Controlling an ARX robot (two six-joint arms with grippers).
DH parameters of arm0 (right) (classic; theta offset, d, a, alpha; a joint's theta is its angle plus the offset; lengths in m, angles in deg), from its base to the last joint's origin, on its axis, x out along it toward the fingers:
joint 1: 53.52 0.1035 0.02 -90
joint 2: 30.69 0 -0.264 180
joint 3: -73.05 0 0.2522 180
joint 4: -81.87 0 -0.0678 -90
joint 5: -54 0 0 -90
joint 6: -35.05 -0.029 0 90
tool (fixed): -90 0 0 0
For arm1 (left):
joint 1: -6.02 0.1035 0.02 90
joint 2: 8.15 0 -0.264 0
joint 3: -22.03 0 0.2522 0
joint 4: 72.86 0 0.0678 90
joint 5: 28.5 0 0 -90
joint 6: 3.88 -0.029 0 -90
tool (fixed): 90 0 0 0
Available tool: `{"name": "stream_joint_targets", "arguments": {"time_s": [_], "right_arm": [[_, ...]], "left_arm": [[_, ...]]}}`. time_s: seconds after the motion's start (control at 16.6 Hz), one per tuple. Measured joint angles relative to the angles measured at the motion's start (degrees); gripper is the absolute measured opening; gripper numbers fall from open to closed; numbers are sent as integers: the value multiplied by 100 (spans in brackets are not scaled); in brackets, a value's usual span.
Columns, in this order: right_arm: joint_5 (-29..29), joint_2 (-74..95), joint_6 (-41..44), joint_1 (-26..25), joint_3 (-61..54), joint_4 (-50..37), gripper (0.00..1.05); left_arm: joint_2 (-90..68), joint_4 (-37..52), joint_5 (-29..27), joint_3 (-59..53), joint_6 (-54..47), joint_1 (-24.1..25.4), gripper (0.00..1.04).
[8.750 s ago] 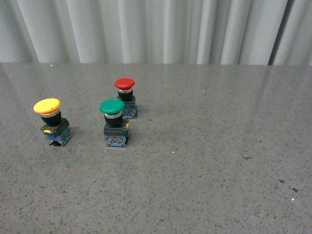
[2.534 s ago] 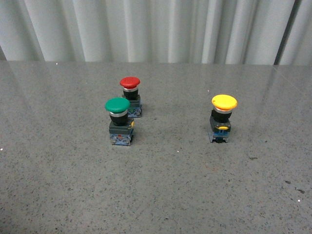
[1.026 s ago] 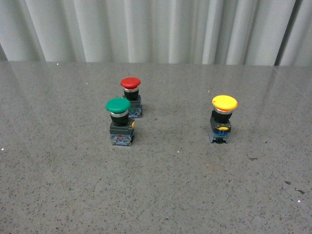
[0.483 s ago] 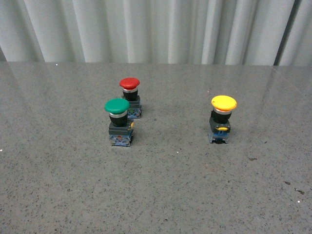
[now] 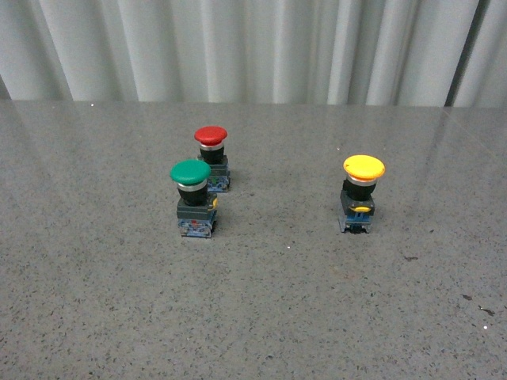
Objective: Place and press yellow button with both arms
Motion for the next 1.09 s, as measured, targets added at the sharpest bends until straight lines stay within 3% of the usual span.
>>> {"name": "stream_joint_targets", "arguments": {"time_s": [0.06, 0.24, 0.36, 0.6, 0.66, 0.72, 0.84, 0.91, 1.09], "right_arm": [[264, 354, -175, 59, 37, -498, 98], [-118, 2962, -363, 1327, 986, -2730, 98], [-269, 4597, -210, 2037, 1856, -3768, 98], [-310, 7138, -160, 2599, 3329, -3823, 98], [-507, 8542, -28, 2754, 4374, -3508, 98], [-828, 9530, 118, 2782, 5080, -3049, 82], [-949, 9685, 133, 2614, 5125, -2420, 21], [-953, 9667, 146, 2455, 4975, -2299, 2], [-946, 9667, 146, 2396, 4935, -2277, 2]], "left_arm": [[0, 0, 4, 0, -7, 0, 100], [0, -2, 2, 0, -2, 0, 98], [0, 0, 2, 0, 0, 0, 98], [0, 0, 0, 0, 0, 0, 98], [0, 0, 2, 0, 0, 0, 98], [0, 0, 2, 0, -2, 0, 98], [0, 0, 2, 0, 0, 0, 98], [0, 0, 2, 0, 0, 0, 98], [0, 0, 2, 0, 0, 0, 98]]}}
